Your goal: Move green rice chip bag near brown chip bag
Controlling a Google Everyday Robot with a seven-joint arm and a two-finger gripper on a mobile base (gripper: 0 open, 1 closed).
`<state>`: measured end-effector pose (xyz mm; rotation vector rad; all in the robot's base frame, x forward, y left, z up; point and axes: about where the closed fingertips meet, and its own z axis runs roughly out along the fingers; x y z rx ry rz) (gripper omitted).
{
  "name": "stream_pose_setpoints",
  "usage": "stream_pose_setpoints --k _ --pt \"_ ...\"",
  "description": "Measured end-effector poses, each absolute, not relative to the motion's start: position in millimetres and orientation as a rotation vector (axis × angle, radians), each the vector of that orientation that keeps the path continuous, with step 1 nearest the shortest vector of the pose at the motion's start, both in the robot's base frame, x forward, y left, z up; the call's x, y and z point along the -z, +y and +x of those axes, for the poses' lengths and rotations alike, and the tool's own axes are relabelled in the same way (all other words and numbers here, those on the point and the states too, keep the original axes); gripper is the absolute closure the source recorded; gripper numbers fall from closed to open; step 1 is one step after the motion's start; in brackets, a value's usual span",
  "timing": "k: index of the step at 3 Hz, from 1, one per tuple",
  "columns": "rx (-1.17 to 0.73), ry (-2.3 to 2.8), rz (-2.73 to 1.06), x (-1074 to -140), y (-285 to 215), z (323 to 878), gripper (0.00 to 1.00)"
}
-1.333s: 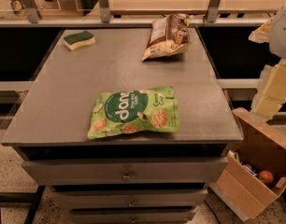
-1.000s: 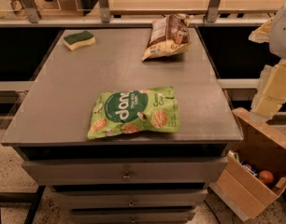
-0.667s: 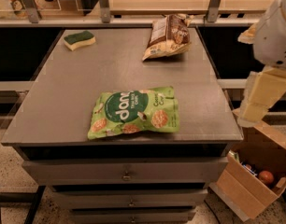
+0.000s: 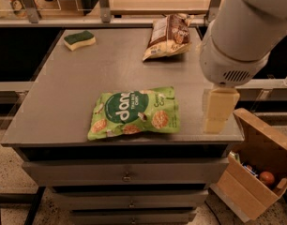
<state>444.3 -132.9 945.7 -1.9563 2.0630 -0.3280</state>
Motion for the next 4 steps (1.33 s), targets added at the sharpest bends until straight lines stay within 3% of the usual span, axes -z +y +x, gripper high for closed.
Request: stream_pose_setpoints --k 4 --pt "0.316 2.021 -2.219 -896.3 -80.0 460.7 0.00"
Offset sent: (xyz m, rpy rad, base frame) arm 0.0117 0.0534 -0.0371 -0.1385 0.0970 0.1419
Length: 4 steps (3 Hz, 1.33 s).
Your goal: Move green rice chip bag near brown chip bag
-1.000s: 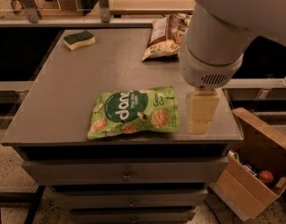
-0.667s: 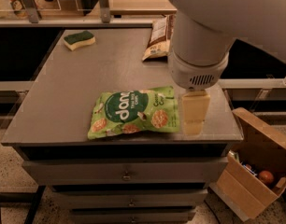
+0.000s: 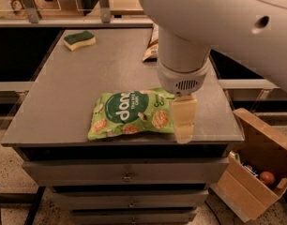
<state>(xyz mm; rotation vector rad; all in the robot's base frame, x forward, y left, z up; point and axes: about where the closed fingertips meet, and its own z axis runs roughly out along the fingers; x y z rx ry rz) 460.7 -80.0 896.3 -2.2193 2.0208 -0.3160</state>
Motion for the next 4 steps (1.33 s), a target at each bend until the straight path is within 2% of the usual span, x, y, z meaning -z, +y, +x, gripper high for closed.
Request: stream_pose_setpoints --k 4 --pt "-0.097 2.062 -2.094 -850.1 -48.6 489.7 0.00"
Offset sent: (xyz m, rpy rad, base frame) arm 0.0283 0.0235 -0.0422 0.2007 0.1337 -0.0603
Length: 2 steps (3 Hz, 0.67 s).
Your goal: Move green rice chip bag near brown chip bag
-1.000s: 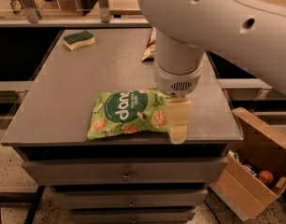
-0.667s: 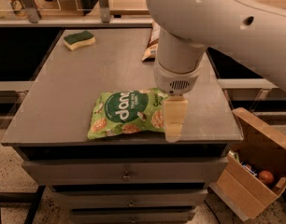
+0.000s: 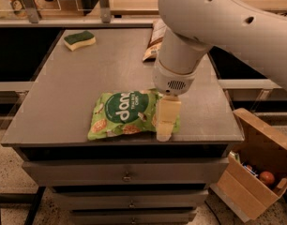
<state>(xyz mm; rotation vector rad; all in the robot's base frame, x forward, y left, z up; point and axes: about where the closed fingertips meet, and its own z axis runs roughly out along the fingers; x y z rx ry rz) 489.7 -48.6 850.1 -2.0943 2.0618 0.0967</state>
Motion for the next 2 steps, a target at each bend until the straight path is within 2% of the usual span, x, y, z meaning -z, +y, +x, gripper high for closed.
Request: stream_pose_setpoints --k 1,2 --pt "-0.144 2.059 -2.075 -838.7 -41.9 492.7 0.00" --pt "-0.171 2.039 -2.084 -834.0 -33.4 490.9 0.18"
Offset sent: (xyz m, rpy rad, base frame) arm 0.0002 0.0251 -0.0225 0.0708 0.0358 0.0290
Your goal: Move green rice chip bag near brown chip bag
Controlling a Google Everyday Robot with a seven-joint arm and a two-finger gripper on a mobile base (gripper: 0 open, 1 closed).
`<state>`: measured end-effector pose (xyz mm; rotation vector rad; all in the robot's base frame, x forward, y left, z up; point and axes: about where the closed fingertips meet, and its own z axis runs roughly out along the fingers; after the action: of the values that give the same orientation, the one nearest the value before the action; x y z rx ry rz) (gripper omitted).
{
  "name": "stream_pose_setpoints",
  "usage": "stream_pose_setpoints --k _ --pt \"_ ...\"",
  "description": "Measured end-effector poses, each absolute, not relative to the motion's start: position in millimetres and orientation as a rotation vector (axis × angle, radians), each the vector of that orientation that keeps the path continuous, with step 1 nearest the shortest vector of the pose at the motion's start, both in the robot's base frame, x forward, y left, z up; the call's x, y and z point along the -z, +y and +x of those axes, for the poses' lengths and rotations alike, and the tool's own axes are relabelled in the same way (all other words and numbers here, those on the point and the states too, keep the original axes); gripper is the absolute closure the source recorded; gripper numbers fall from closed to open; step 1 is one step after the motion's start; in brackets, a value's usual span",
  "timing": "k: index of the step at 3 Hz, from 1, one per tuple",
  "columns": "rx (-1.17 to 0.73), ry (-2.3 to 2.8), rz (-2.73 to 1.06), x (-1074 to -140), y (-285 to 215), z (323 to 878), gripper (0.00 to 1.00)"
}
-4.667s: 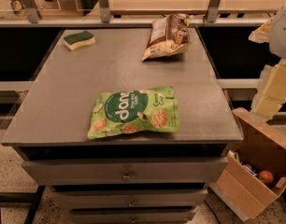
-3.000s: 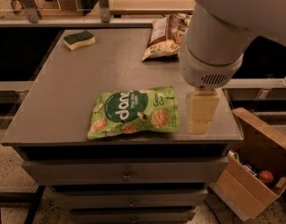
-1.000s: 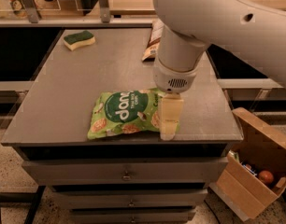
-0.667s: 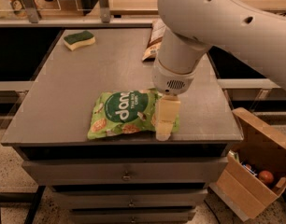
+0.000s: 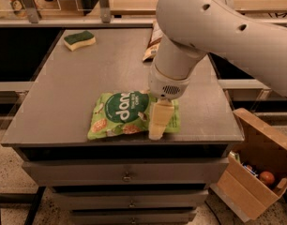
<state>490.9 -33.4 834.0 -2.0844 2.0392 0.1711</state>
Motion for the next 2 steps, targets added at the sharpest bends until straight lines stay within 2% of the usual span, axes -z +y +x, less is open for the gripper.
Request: stream_pose_setpoints --k 2 --pt "-0.179 2.023 -2.107 -836.7 -29.2 484.6 0.64"
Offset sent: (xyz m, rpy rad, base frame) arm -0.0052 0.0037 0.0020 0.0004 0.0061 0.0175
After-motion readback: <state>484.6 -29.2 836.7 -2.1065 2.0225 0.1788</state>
